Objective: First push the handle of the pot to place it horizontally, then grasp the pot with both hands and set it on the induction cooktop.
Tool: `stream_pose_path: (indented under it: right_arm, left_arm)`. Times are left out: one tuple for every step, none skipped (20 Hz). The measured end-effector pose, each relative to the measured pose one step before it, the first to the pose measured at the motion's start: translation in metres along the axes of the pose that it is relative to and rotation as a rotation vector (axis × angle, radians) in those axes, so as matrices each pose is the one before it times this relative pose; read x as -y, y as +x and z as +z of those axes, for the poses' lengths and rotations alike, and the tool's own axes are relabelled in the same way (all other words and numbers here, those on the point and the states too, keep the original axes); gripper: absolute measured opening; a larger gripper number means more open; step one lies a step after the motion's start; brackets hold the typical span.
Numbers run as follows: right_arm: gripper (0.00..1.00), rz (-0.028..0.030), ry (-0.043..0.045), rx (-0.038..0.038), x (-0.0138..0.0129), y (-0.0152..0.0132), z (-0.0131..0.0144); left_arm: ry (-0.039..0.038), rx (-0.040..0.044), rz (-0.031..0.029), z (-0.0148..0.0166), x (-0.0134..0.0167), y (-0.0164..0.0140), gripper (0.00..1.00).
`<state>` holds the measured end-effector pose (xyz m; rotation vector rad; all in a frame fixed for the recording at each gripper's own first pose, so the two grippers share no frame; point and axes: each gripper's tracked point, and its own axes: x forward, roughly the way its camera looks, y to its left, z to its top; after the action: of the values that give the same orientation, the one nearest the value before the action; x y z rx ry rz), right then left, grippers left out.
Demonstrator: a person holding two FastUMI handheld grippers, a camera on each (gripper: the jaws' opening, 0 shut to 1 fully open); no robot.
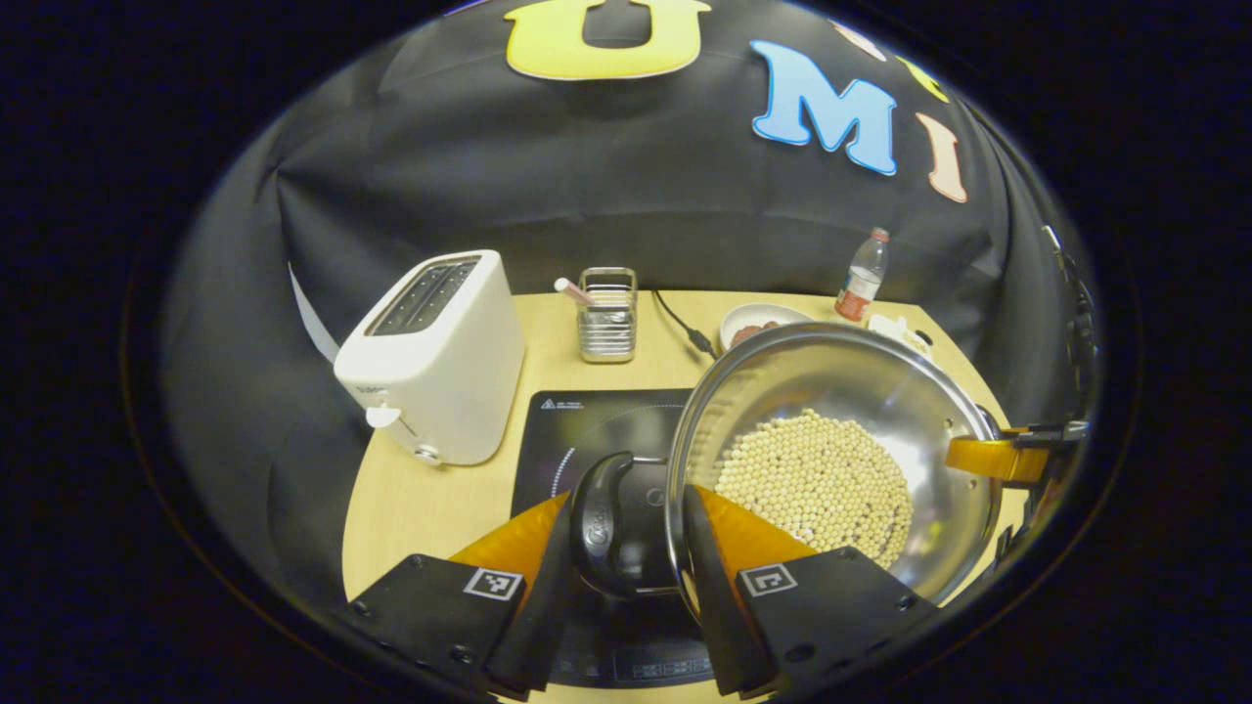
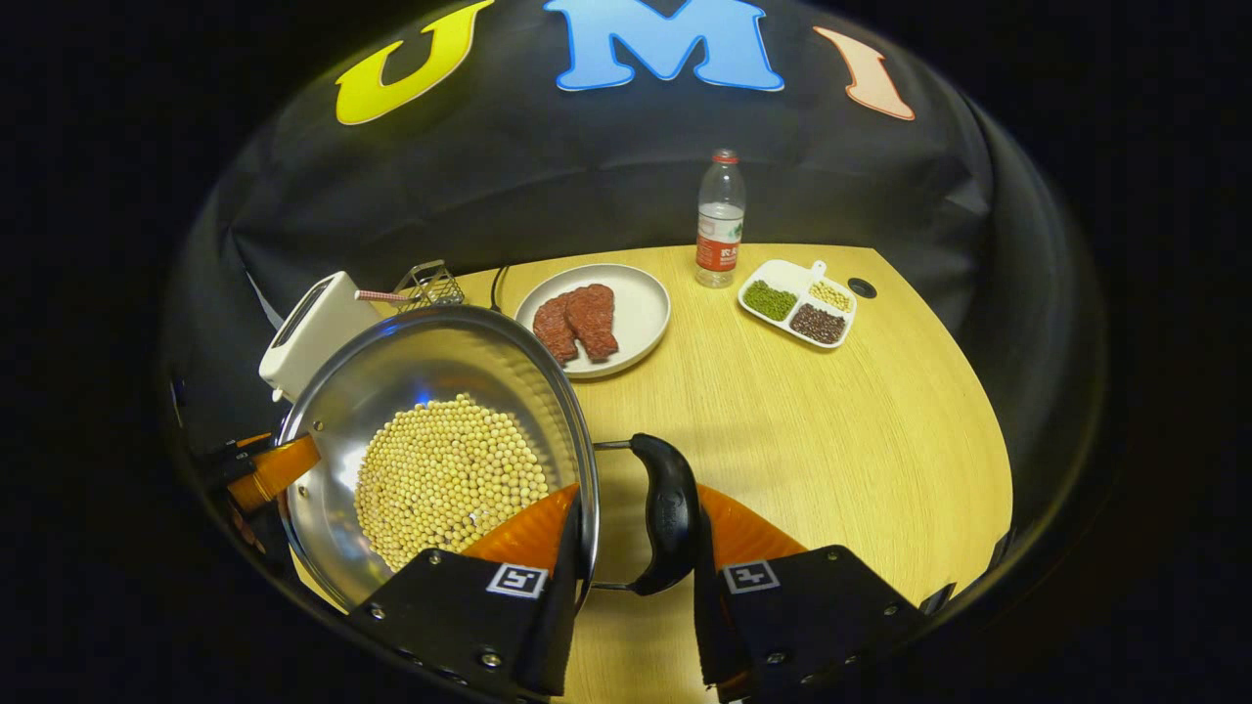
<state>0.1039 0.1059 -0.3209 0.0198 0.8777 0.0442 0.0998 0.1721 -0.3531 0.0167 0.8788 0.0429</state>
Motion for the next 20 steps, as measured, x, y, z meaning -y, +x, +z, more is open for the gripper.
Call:
stream_pose_path:
  right_arm:
    - [0.51, 0.00213, -0.00463, -0.00114, -0.00462, 0.00177, 0.00044]
    - [0.51, 0.00181, 0.00000, -0.00027, -0.00500, 0.00191, 0.00010]
    - [0.51, 0.00077, -0.00338, -0.00285, -0.00435, 0.00201, 0.00075]
    - [0.51, 0.00071, -0.00355, -0.00207, -0.00444, 0.00213, 0.00070]
    - [0.51, 0.00201, -0.00376, -0.00363, -0.00426, 0.00262, 0.00065]
    - [0.51, 0.00212, -0.00191, -0.00299, -0.00461, 0.00253, 0.00025]
    - [0.51, 0.00201, 0.00042, -0.00581, -0.00452, 0.00258, 0.00099]
    - [0.51, 0.00015, -0.00042, -0.00370, -0.00519, 0.00253, 0.00017]
    - [0.51, -0.00055, -0.00061, -0.00172, -0.00403, 0.00229, 0.00110]
    - [0.51, -0.00057, -0.00061, -0.00214, -0.00517, 0.00312, 0.00002]
    - [0.51, 0.00097, 0.00109, -0.00278, -0.00445, 0.00203, -0.00002]
    - [0.51, 0.00113, 0.00018, -0.00390, -0.00563, 0.00331, -0.00066]
    - [0.51, 0.00026, 0.00073, -0.00311, -0.00480, 0.00205, -0.00003]
    - [0.51, -0.00002, 0.00243, -0.00366, -0.00391, 0.00266, -0.00055]
    - [0.51, 0.00077, 0.00008, -0.00344, -0.00445, 0.00287, -0.00065]
    - [0.51, -0.00038, 0.00303, -0.00504, -0.00421, 0.00310, -0.00164]
    - [0.51, -0.00030, 0.00059, -0.00392, -0.00300, 0.00309, -0.00037]
    - [0.51, -0.00090, 0.00153, -0.00269, -0.00351, 0.00200, -0.00098]
    - [0.51, -0.00002, 0.00005, -0.00422, -0.00364, 0.00260, 0.00016]
    - [0.51, -0.00031, 0.00113, 0.00035, -0.00116, 0.00223, -0.00082]
  left_arm:
    - [-0.00219, -0.00007, 0.00277, 0.00056, -0.00569, 0.00179, 0.66]
    - [-0.00165, -0.00243, 0.00265, 0.00031, 0.00021, -0.00251, 0.66]
    - [-0.00216, -0.00183, 0.00348, 0.00007, -0.00352, 0.00315, 0.66]
    - [-0.00084, -0.00098, 0.00372, -0.00065, -0.00629, 0.00396, 0.63]
    - [-0.00162, -0.00138, 0.00336, 0.00122, -0.00564, 0.00347, 0.63]
    - [-0.00361, -0.00188, 0.00184, -0.00007, -0.00591, 0.00199, 0.63]
    - [-0.00348, -0.00095, 0.00179, 0.00161, -0.00570, 0.00196, 0.63]
    - [-0.00219, -0.00152, 0.00157, 0.00015, -0.00429, 0.00414, 0.66]
    - [-0.00115, -0.00193, 0.00263, -0.00009, -0.00454, 0.00281, 0.63]
    - [-0.00198, -0.00164, 0.00315, 0.00072, -0.00498, 0.00029, 0.63]
    - [-0.00105, 0.00053, 0.00270, 0.00053, -0.00594, 0.00117, 0.63]
    - [-0.00125, -0.00059, 0.00292, -0.00080, -0.00183, -0.00146, 0.63]
    - [-0.00325, -0.00186, 0.00227, 0.00097, -0.00501, 0.00220, 0.63]
    - [-0.00183, -0.00221, 0.00189, -0.00189, -0.00839, 0.00531, 0.63]
    - [-0.00195, -0.00103, 0.00220, -0.00048, -0.00545, 0.00397, 0.66]
    - [-0.00266, -0.00209, 0.00169, -0.00179, -0.00339, 0.00207, 0.63]
    - [0.00010, -0.00333, 0.00134, -0.00063, -0.00325, 0.00363, 0.63]
    - [-0.00191, -0.00218, 0.00202, -0.00149, -0.00369, -0.00007, 0.66]
    - [-0.00285, -0.00102, 0.00215, 0.00103, -0.00319, 0.00224, 0.63]
    - [-0.00237, 0.00140, 0.00065, -0.00006, -0.00237, 0.00281, 0.63]
